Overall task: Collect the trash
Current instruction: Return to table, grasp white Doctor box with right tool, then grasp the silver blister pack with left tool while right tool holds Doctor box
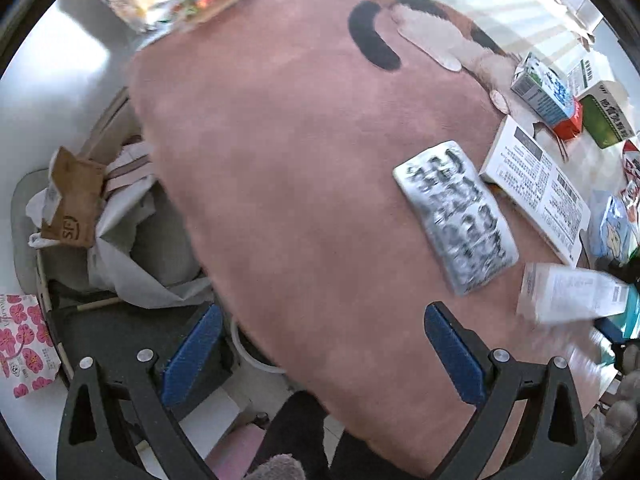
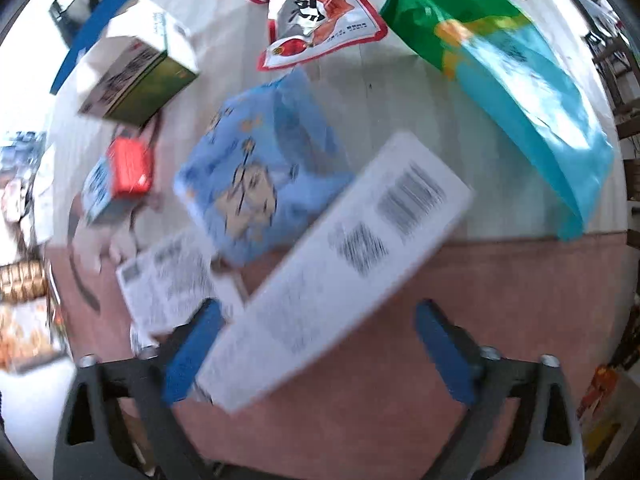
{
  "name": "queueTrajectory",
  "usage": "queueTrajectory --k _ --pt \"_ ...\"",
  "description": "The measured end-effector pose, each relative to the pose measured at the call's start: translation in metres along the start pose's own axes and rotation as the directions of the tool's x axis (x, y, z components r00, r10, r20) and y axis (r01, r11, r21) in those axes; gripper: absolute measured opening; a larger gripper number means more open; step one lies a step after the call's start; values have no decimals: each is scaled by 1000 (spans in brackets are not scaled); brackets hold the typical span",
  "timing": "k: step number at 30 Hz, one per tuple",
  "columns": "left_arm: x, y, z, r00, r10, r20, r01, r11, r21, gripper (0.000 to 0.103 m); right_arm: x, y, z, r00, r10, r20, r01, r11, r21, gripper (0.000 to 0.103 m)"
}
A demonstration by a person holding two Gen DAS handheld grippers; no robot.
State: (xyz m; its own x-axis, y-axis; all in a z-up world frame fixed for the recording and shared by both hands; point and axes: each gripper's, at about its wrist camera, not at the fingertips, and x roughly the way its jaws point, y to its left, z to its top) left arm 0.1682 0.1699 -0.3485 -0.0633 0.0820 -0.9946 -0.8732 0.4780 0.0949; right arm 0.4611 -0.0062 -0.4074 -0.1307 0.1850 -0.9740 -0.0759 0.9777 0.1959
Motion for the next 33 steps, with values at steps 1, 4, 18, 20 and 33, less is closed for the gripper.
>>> queueTrajectory --k 1,4,18,20,33 --pt "2 -3 3 1000 -4 -6 4 1000 5 103 4 0 3 1000 6 -12 -6 1000 1 74" --pt "5 -12 13 1000 -9 -13 9 1000 26 103 6 -1 5 999 14 -35 -15 999 -48 71" --pt "48 -41 55 959 -225 -173 191 962 -195 103 2 21 -28 955 -287 68 279 805 -523 61" --pt "56 -43 59 956 -228 -184 185 957 -223 101 8 31 -22 950 -302 75 296 799 -524 61" --pt "58 -40 -12 981 -116 -157 129 989 74 74 19 3 -50 956 -292 34 261 791 -553 58"
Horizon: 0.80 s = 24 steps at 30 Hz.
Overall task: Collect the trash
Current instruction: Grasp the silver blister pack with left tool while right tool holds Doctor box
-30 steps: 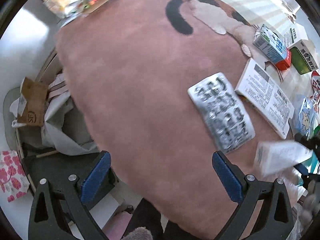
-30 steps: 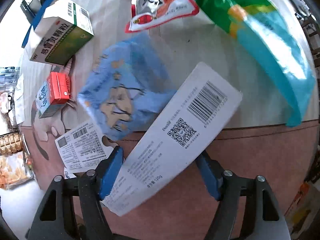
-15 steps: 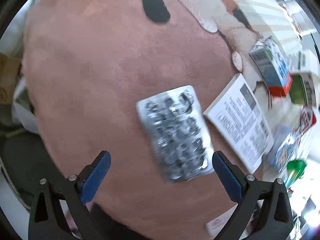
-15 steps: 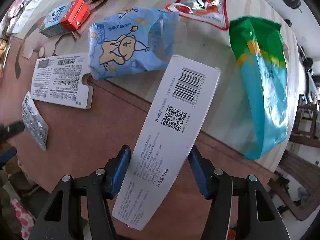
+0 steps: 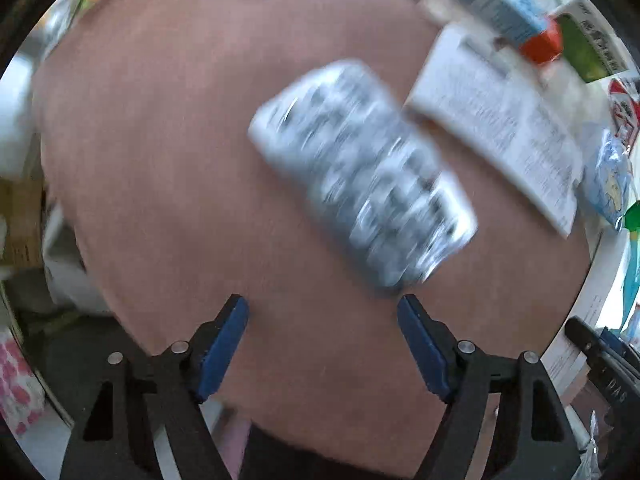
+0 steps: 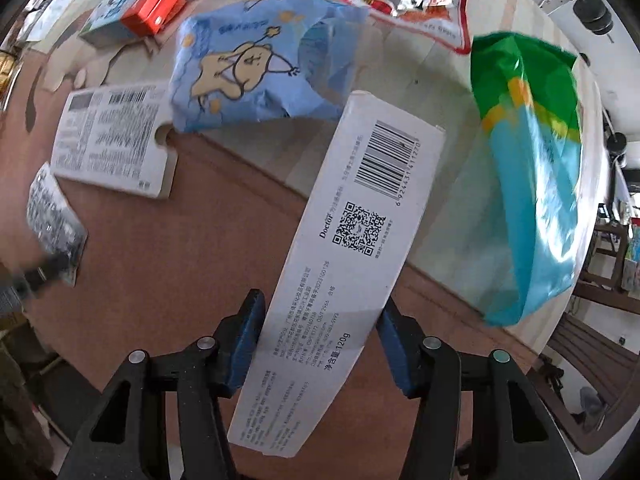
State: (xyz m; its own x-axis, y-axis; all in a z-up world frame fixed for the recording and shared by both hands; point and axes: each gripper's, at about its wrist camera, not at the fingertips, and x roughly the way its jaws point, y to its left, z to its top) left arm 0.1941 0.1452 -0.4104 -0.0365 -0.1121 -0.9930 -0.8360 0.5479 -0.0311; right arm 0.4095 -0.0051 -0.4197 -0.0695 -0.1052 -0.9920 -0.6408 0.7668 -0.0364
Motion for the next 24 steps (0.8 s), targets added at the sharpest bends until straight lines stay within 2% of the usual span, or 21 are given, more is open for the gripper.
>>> queueTrajectory --k 2,4,6,7,9,12,13,15,18,19,20,24 --pt "-3 17 -1 996 -94 4 94 988 -122 74 0 -2 -5 1000 16 7 -16 1000 20 58" --pt "-8 33 6 974 -223 34 224 938 -264 74 1 -7 -5 999 36 9 -37 998 51 60" --pt "-16 33 18 963 -258 77 269 914 -303 76 4 -8 -4 999 50 9 -51 996 75 68" --pt "-19 29 26 963 -252 95 269 916 -299 76 5 -8 -2 999 50 12 -51 995 84 70" --pt "-20 20 43 975 -201 98 221 934 -280 76 5 -9 3 999 41 21 -43 995 93 71" --pt "-7 1 66 992 -127 25 129 948 -293 76 6 -9 10 999 37 29 -40 993 110 73" --pt "-3 0 72 996 -95 1 91 952 -294 76 7 -9 14 999 38 26 -40 993 115 73" --pt "-2 -7 76 999 -43 4 43 962 -269 76 11 -7 22 999 39 20 -41 992 118 73" --pt "0 -26 68 1000 4 20 -1 986 -169 72 20 2 26 999 42 15 -43 994 103 71" --pt "-1 -32 63 999 27 39 -23 993 -116 70 24 2 23 999 37 14 -38 995 87 60" --pt "0 -36 55 998 39 40 -36 997 -73 70 25 4 22 1000 23 15 -23 998 60 58" --pt "9 -46 14 999 50 14 -52 994 95 70 29 8 8 1000 17 3 -17 1000 -8 57"
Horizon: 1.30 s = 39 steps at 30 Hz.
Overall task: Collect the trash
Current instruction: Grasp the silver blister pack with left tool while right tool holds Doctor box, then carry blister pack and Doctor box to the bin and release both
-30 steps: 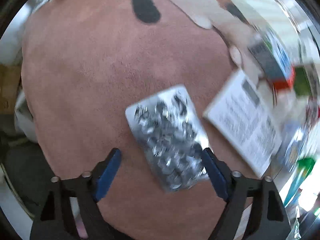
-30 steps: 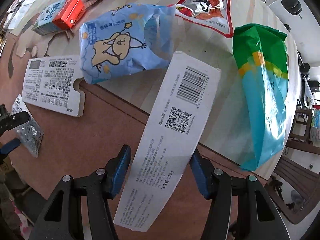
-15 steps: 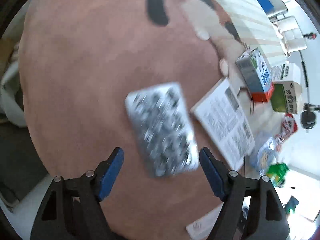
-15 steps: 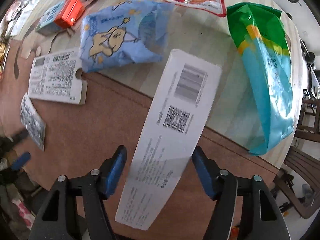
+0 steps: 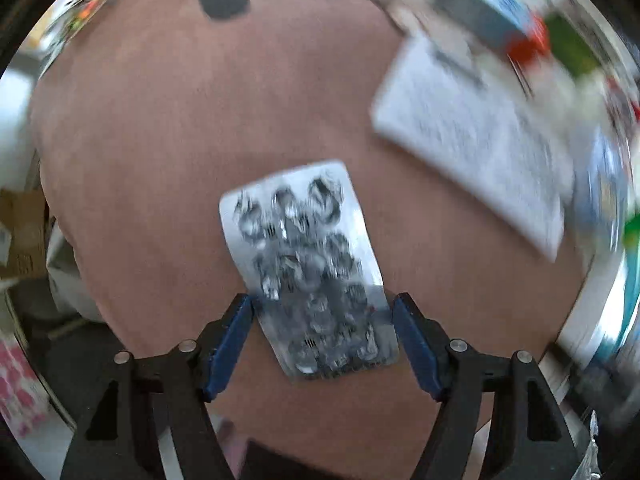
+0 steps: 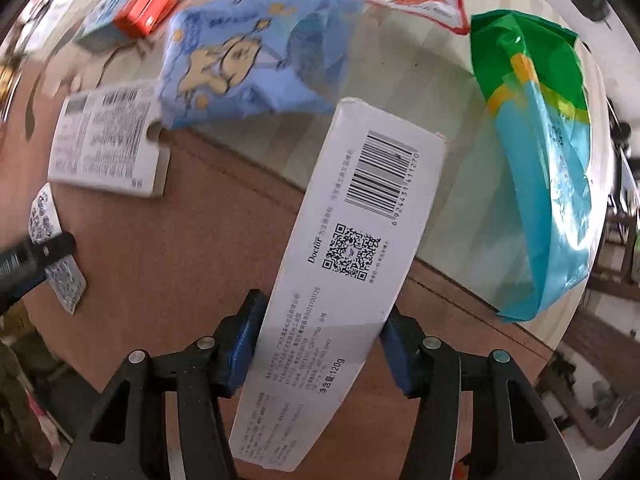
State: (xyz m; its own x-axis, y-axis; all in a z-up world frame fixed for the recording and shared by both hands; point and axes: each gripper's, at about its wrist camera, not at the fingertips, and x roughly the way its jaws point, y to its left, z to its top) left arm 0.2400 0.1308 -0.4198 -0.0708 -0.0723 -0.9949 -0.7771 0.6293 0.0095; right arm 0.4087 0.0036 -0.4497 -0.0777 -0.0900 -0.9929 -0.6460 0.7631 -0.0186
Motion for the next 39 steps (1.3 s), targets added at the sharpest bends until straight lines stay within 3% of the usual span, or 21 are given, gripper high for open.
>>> queueTrajectory --k 4,7,12,16,19,20,21,22,32,39 --pt "4 -10 -5 1000 -15 10 15 1000 11 70 6 5 -11 999 -18 -31 16 998 -61 59" --pt "6 2 -12 999 -49 16 51 995 -87 70 10 -4 -13 999 -14 -48 12 999 -34 70" --pt "7 49 2 994 -112 17 113 957 -269 70 19 -16 -20 998 14 -61 -12 999 32 70" --pt "10 88 14 996 -89 24 92 941 -326 70 24 -22 -21 999 12 -42 -10 999 45 69" --pt "12 91 9 999 -35 28 42 955 -293 69 23 -16 -23 1000 10 -15 -10 1000 6 61" --pt "16 75 -10 999 -25 41 35 961 -274 62 17 -9 -29 1000 9 -6 -9 1000 -5 59" --pt "15 67 -11 998 -12 60 26 970 -241 62 15 -4 -32 1000 6 2 -6 1000 -18 55" --pt "13 48 -10 998 3 64 11 977 -212 62 15 -2 -33 1000 5 6 -5 1000 -23 54" --pt "-26 27 -35 985 47 163 -30 994 -107 62 -12 -5 -66 994 48 101 -39 996 -81 54" --pt "-71 36 -64 962 15 271 8 997 -82 62 -42 2 -85 981 116 157 -95 987 -133 54"
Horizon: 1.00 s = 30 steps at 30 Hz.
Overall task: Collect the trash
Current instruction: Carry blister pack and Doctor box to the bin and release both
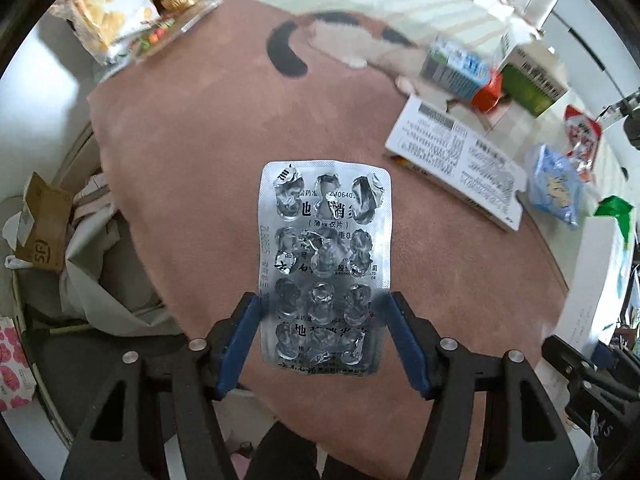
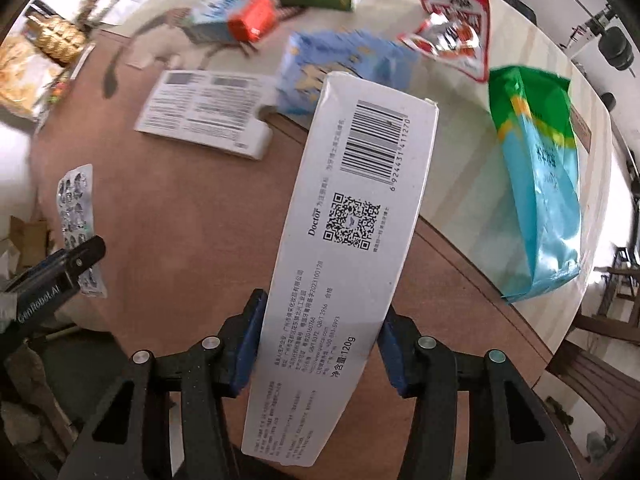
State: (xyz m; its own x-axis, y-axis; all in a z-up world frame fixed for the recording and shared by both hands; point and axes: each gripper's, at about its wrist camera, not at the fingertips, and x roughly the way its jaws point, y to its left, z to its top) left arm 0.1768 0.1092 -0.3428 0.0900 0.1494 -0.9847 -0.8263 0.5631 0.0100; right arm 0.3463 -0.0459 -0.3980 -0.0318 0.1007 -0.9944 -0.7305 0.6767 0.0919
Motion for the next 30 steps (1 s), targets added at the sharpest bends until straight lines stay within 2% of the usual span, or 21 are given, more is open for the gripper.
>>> queueTrajectory --k 6,10,13,15,20,22,25,26,28,30 --pt "-47 59 -28 997 -41 62 44 998 -54 62 -33 47 -20 998 55 35 -52 996 -76 54" --pt "-56 114 -56 996 -66 62 73 991 -116 62 -50 98 -43 994 100 34 -94 984 -152 53" --pt "-58 157 -88 995 -92 47 99 980 -175 62 -62 142 -61 992 123 20 -116 972 -206 53" --pt "-53 186 -112 993 -115 29 118 969 -217 62 -52 168 -81 990 144 -6 -141 961 -236 53" --pt "2 248 -167 984 -163 -69 134 940 -313 62 10 227 -128 980 156 -125 -189 927 -324 53" --pt "38 271 -188 971 -211 -110 157 917 -368 62 49 243 -147 969 149 -197 -210 918 -336 53" --pt "99 297 -214 950 -263 -169 163 878 -450 62 119 259 -170 935 152 -321 -258 910 -323 53" --pt "122 305 -221 941 -284 -185 168 864 -475 62 153 264 -177 917 150 -370 -275 909 -314 53" --pt "169 319 -235 927 -304 -218 156 843 -514 62 201 267 -185 893 153 -423 -293 911 -290 53" --pt "225 330 -249 900 -358 -248 171 815 -554 62 257 272 -194 861 155 -484 -317 908 -273 53"
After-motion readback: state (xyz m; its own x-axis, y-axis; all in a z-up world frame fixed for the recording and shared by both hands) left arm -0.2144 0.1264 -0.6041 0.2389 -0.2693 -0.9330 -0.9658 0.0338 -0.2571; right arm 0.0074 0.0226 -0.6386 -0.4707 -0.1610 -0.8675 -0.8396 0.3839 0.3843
